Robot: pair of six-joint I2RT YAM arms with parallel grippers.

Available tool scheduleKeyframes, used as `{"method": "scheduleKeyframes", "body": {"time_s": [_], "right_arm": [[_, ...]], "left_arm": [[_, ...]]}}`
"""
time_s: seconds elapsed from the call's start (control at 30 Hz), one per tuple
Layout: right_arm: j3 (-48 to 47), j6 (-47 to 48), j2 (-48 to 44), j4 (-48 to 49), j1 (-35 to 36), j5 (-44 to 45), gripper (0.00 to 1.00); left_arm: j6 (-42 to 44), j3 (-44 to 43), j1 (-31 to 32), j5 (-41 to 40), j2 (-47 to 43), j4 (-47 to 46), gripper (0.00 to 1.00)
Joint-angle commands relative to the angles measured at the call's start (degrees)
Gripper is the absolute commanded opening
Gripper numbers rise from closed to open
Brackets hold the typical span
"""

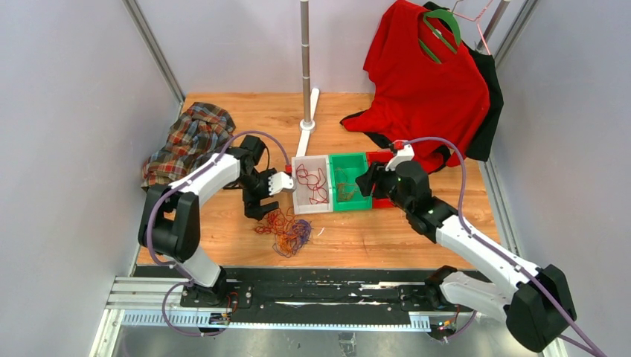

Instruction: Untangle the cables

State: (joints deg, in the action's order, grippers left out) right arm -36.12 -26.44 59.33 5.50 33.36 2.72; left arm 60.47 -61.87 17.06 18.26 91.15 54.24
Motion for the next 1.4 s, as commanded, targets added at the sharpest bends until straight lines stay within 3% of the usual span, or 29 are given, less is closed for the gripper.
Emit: {"method": "scheduleKeyframes", "body": {"time_s": [0.0, 0.27, 0.43, 0.57, 0.7, 0.9, 1.03, 1.13, 1.23, 1.37], "right_arm": [[0.2, 1.1, -3.0, -0.2, 0.7, -2.4, 0.55], [0.3, 2.7, -7.7, -3.4, 0.7, -2.2, 0.53], [2.1, 3.8, -11.0, -1.0, 0.7, -0.9, 0.52], [2.1, 3.7, -10.7, -0.7, 0.7, -1.4, 0.51], [2.1, 3.0, -8.9, 0.9, 0.7, -3.3, 0.49], [1.6, 1.7, -6.6, 4.2, 0.7, -5.1, 0.50], [1.2, 1.8, -5.7, 7.8, 1.9, -7.6, 0.60], [1.7, 6.0, -5.2, 13.8, 7.7, -5.1, 0.69], [1.4, 8.7, -3.1, 20.2, 13.1, -5.2, 0.70], [0.1, 10.8, 1.2, 27.7, 20.0, -5.3, 0.71]], "left_arm": [[4.7, 0.1, -0.2, 4.9, 1.8, -2.8, 0.90], [8.9, 4.5, -0.2, 6.8, 2.6, -5.9, 0.79], [9.7, 5.8, -0.2, 2.9, 0.7, -5.4, 0.48], [9.9, 6.5, -0.2, 2.8, -4.2, -4.3, 0.17], [8.2, 5.8, -0.2, 1.7, -8.7, -4.3, 0.03], [1.1, 1.4, -0.2, 6.4, -11.8, -1.5, 0.01], [-4.9, -4.5, -0.2, 10.0, -13.3, 3.5, 0.01], [-9.0, -11.3, -0.2, 13.7, -15.2, 8.9, 0.01], [-10.4, -15.4, -0.1, 21.1, -18.3, 14.9, 0.00], [-14.5, -16.9, 0.8, 23.3, -22.6, 15.3, 0.00]]}}
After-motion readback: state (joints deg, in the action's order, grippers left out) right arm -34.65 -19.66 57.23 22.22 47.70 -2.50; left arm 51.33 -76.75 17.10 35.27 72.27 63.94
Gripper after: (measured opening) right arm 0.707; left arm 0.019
